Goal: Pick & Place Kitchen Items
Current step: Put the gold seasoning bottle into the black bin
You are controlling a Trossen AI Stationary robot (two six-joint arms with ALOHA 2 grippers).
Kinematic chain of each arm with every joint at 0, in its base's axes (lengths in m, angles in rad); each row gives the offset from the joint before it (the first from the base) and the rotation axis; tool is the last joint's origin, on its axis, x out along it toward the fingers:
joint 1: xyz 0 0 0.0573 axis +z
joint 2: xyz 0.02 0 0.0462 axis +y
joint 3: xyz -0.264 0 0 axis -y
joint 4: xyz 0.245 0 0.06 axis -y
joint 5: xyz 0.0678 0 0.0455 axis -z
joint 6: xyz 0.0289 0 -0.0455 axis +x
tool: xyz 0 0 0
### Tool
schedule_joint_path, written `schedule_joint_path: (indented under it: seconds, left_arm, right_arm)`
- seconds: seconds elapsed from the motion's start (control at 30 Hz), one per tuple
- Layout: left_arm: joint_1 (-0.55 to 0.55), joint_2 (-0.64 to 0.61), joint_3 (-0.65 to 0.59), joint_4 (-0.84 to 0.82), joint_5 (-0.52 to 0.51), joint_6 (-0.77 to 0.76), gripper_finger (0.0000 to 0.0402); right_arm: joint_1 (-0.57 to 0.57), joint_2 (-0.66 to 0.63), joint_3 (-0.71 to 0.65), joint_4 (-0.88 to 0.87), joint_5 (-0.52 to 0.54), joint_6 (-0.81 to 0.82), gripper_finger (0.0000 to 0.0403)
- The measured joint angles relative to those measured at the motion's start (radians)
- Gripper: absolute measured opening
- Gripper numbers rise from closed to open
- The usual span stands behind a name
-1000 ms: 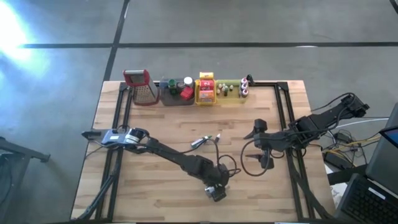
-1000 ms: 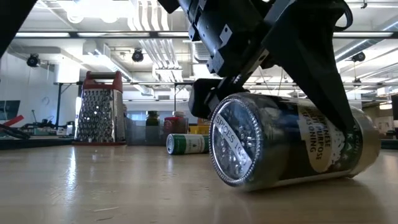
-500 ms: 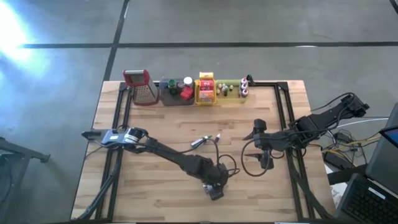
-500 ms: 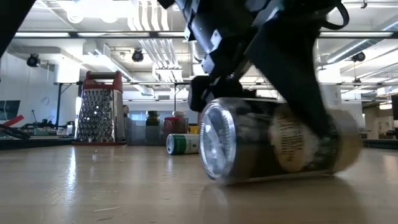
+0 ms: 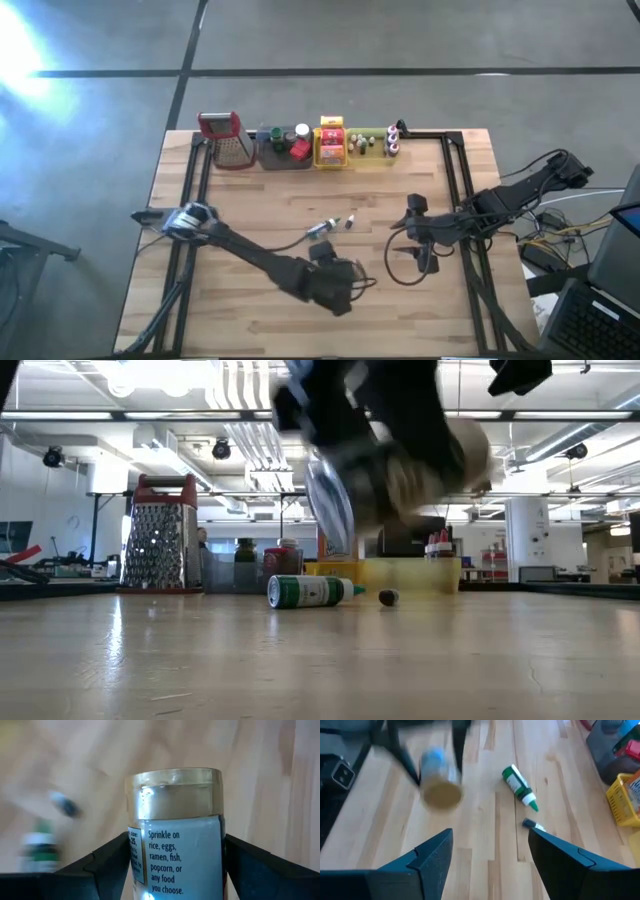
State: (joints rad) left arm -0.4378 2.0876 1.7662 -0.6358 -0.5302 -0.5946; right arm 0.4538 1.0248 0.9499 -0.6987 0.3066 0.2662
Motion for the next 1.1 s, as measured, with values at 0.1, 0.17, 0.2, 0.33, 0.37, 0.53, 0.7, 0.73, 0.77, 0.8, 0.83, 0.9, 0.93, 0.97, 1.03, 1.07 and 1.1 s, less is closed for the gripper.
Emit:
schedule_joint_path:
  seconds: [0.1,0.17,0.2,0.33,0.37,0.53,0.7,0.73,0.77,0.8,0.83,0.9,0.93,0.97,1.03,1.07,1.1]
  left_arm:
    - [-0.029,-0.108,-0.098,0.060,-0.133,0.004,0.0290]
    - [-0.044,-0.185,-0.199,0.161,-0.194,0.028,0.0290]
    - [-0.049,-0.218,-0.255,0.235,-0.214,0.053,0.0290]
    - [-0.055,-0.353,-0.507,0.736,-0.250,0.244,0.0290]
    - [-0.054,-0.378,-0.567,0.874,-0.250,0.301,0.0290]
    - [-0.044,-0.444,-0.810,1.383,-0.237,0.522,0.0289]
    - [-0.027,-0.457,-0.907,1.640,-0.216,0.640,0.0289]
    - [-0.021,-0.456,-0.913,1.646,-0.205,0.657,0.0289]
    - [-0.016,-0.453,-0.916,1.656,-0.184,0.674,0.0289]
    - [-0.010,-0.452,-0.917,1.657,-0.162,0.687,0.0289]
    - [-0.002,-0.452,-0.917,1.661,-0.137,0.705,0.0289]
    - [0.013,-0.452,-0.905,1.672,-0.100,0.736,0.0289]
    - [0.021,-0.452,-0.899,1.677,-0.089,0.751,0.0289]
    - [0.028,-0.452,-0.894,1.675,-0.085,0.768,0.0289]
    - [0.043,-0.452,-0.887,1.667,-0.073,0.799,0.0289]
    - [0.050,-0.452,-0.886,1.667,-0.062,0.806,0.0289]
    - [0.057,-0.452,-0.884,1.666,-0.052,0.807,0.0289]
  right_arm:
    - [0.000,0.000,-0.025,0.000,-0.001,0.014,0.0248]
    - [0.000,0.003,-0.038,0.014,0.000,0.019,0.0247]
    - [0.000,0.005,-0.046,0.040,0.000,0.018,0.0247]
    - [0.000,0.024,-0.102,0.222,0.000,-0.032,0.0258]
    - [0.000,0.030,-0.116,0.262,0.000,-0.043,0.0263]
    - [0.000,0.062,-0.202,0.512,0.014,-0.095,0.0291]
    - [-0.009,0.117,-0.281,0.849,0.082,-0.119,0.0333]
    - [-0.012,0.132,-0.291,0.891,0.097,-0.113,0.0343]
    - [-0.017,0.147,-0.301,0.929,0.111,-0.104,0.0353]
    - [-0.024,0.165,-0.307,0.961,0.116,-0.095,0.0363]
    - [-0.032,0.183,-0.308,0.988,0.117,-0.085,0.0373]
    - [-0.046,0.216,-0.309,1.028,0.117,-0.061,0.0389]
    - [-0.053,0.234,-0.305,1.040,0.117,-0.059,0.0394]
    - [-0.056,0.251,-0.298,1.047,0.116,-0.061,0.0397]
    - [-0.059,0.282,-0.277,1.046,0.116,-0.080,0.0396]
    - [-0.058,0.298,-0.261,1.047,0.116,-0.094,0.0395]
    - [-0.058,0.311,-0.247,1.052,0.115,-0.111,0.0394]
